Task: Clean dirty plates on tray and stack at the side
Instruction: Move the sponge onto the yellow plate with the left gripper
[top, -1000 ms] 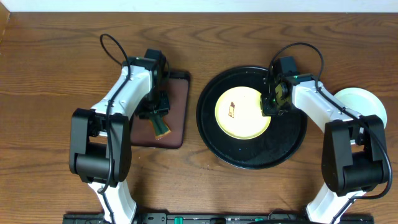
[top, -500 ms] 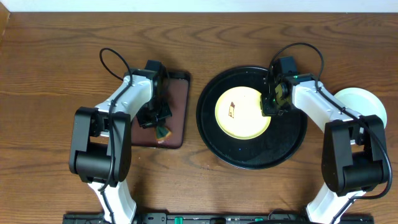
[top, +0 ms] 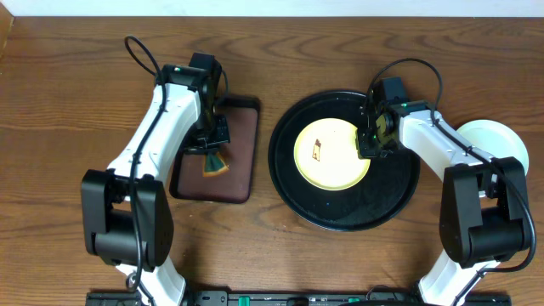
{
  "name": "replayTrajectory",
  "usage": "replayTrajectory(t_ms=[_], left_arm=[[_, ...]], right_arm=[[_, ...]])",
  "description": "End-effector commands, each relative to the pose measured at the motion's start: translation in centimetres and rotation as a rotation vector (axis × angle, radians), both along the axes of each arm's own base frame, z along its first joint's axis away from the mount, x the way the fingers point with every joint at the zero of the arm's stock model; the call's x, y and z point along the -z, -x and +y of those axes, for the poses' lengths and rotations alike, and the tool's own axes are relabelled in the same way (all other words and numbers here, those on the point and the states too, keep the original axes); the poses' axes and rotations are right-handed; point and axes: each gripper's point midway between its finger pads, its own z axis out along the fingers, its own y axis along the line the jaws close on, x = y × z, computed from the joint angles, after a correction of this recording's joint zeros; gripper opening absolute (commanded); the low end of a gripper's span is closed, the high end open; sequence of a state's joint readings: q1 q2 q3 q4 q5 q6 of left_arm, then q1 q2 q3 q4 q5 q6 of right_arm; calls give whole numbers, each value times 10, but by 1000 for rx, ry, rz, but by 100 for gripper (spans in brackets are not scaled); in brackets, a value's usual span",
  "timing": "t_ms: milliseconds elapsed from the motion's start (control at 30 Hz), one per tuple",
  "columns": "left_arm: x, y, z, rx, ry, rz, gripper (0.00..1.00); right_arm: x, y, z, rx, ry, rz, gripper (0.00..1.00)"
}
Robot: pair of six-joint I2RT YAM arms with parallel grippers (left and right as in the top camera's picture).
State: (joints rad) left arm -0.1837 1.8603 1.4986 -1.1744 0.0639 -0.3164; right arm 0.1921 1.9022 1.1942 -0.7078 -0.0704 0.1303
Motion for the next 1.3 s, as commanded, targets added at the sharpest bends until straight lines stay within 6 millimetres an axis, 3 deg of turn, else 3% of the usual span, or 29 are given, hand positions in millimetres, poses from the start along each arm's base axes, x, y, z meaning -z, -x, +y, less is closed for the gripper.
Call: replayTrajectory(t_ms=[0,133,267,467,700,767,867,1033,1267], left_arm=[[-18,-5,5,16,-19,-60,7],[-22,-7,6,26,-25,-82,7],[-23,-22,18,56,-163,-157,8],[-35,-34,8,90,-369,-277,7],[-37,-36,-12,94,-325,-313,7],[-37,-33,-20,76,-237,-303,7],[-35,-28,-56,73,8,-266,7],[-49,-27,-135,139,411,-255,7],[-56,-33,-196,184,555,-312,8]], right_arm=[[1,3,-5,20,13,11,1],[1,2,-5,20,12,8,1],[1,1,-5,20,12,4,1],[1,2,-5,20,12,7,1],[1,3,-5,20,13,13,1],[1,3,-5,20,12,12,1],[1,4,-3,18,-2,15,1],[1,4,0,15,-20,16,1],[6,1,6,25,-54,-7,1]])
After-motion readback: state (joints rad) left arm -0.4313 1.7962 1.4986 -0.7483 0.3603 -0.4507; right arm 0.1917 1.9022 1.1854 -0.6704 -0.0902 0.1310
